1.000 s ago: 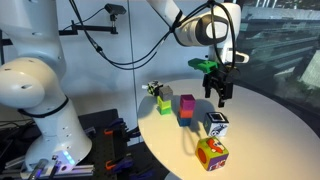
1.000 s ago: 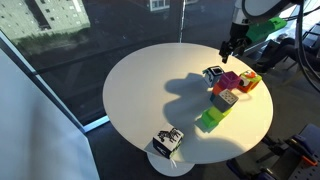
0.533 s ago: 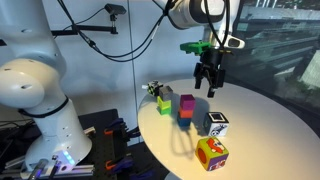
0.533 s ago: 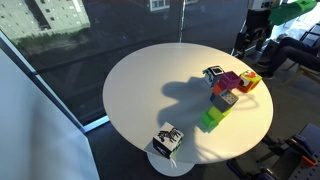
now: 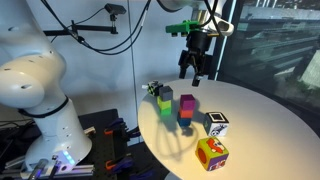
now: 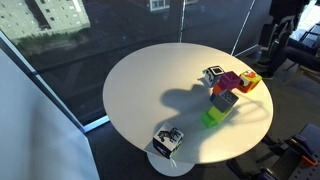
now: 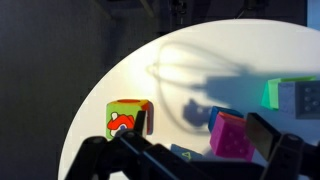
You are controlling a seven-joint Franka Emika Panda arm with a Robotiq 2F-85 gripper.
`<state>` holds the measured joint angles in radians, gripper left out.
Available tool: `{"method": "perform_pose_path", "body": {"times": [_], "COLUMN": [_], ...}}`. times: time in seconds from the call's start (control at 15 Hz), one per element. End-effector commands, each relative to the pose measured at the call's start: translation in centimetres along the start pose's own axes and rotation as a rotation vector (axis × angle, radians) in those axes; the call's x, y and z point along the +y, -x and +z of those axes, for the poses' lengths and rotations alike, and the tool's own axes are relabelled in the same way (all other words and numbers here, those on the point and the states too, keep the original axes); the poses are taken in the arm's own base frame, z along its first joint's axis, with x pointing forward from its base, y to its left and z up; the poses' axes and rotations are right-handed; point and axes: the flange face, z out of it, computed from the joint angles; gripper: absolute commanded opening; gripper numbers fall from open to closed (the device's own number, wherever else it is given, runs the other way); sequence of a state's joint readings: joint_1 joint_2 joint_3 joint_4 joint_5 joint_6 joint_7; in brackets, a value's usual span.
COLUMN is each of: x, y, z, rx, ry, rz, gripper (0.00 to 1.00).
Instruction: Remove the top soft block from the bottom soft toy block
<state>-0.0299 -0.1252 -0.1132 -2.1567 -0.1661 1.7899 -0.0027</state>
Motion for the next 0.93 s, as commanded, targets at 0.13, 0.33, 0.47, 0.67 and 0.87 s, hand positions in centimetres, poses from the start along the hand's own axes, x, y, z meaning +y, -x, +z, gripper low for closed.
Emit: {"method": "perform_pose_path", "body": {"times": [0.13,0.33,0.47,0.67,0.87], "x": [0.7,1.1,1.1,1.2,1.0], "y": [5.0,7.3,8.5,10.0,11.1], "z": [-2.4,-3.7,-4.4,-5.2,-5.5], "rx": [0.026,0.059,0.087,0.133,0.171], "ry": [-0.025,-0.034,-0.039,-0.052,-0.076], "rz": [-0.093,-0.125,-0.137,-0.138,-0.131], "gripper": [1.00,1.00,1.00,1.00,1.00]}}
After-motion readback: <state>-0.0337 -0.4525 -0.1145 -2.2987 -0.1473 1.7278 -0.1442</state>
